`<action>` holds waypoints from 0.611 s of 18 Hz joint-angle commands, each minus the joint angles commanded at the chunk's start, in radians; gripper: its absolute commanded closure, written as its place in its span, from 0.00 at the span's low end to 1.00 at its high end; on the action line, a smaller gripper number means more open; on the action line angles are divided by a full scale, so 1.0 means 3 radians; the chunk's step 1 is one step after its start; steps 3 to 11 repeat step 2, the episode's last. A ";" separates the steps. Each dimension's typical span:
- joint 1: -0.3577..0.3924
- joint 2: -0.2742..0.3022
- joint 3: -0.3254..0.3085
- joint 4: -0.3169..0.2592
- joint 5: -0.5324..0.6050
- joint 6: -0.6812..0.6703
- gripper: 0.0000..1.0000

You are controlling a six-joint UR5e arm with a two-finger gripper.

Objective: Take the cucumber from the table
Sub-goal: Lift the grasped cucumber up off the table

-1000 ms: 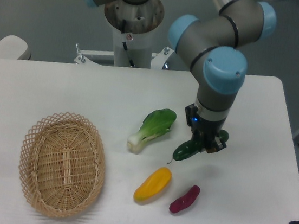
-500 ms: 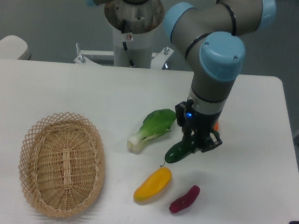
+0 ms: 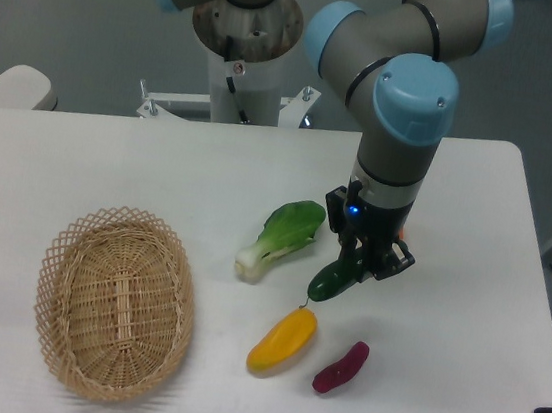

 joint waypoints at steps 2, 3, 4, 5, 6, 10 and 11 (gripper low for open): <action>-0.0005 -0.0005 0.0010 -0.0005 0.0000 -0.0010 0.79; -0.0005 -0.0005 0.0010 -0.0005 0.0000 -0.0010 0.79; -0.0005 -0.0005 0.0010 -0.0005 0.0000 -0.0010 0.79; -0.0005 -0.0005 0.0010 -0.0005 0.0000 -0.0010 0.79; -0.0005 -0.0005 0.0010 -0.0005 0.0000 -0.0010 0.79; -0.0005 -0.0005 0.0010 -0.0005 0.0000 -0.0010 0.79; -0.0005 -0.0005 0.0010 -0.0005 0.0000 -0.0010 0.79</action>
